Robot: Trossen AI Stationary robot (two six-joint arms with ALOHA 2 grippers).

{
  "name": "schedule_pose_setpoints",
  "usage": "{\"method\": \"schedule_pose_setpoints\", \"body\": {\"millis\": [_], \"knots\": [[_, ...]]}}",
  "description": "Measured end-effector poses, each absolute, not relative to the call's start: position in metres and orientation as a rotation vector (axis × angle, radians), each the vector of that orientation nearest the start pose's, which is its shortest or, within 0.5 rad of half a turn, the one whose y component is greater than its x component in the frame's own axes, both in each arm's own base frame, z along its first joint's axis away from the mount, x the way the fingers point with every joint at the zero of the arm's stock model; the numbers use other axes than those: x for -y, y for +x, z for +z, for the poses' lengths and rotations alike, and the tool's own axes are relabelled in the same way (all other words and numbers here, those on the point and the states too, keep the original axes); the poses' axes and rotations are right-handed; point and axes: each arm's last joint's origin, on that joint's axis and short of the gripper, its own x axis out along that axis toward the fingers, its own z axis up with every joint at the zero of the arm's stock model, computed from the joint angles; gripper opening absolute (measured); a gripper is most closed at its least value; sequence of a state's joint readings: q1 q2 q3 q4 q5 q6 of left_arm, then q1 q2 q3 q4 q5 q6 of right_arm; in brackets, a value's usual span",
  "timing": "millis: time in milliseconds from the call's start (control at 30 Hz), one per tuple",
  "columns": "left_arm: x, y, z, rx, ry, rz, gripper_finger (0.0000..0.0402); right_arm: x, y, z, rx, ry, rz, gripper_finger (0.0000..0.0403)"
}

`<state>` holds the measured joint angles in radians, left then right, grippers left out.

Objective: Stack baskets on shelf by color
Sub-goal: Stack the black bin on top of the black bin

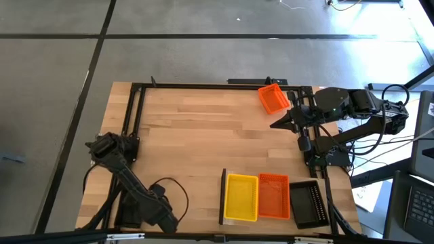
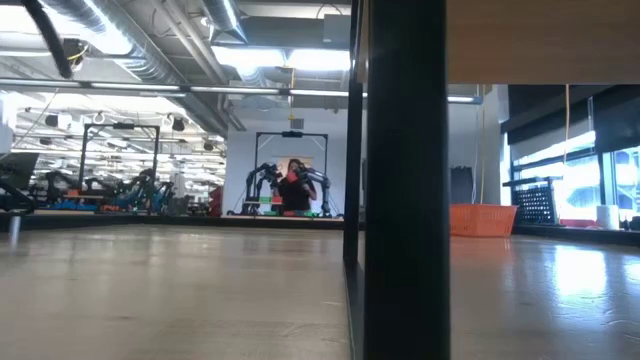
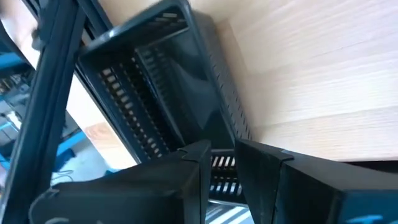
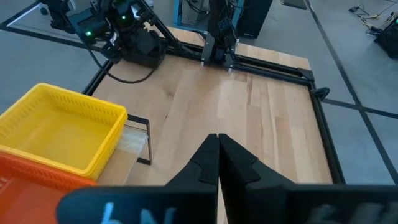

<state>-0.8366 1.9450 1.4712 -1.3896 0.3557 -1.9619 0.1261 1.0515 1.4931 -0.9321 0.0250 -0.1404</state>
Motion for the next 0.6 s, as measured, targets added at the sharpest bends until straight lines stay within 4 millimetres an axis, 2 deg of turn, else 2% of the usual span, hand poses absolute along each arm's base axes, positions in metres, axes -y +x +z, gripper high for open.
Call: {"method": "schedule_pose_setpoints", "body": {"millis": [300,600], "knots": [[0.262,0.210,0.199,-1.669,-0.831,1.275,0.0064,-0.021,0.169,0.446,-0.480,-0.201,0.140,0.0000],[0.267,0.214,0.197,-1.638,-0.888,1.214,0.0064,-0.021,0.169,0.446,-0.477,-0.249,0.152,0.0000]]}}
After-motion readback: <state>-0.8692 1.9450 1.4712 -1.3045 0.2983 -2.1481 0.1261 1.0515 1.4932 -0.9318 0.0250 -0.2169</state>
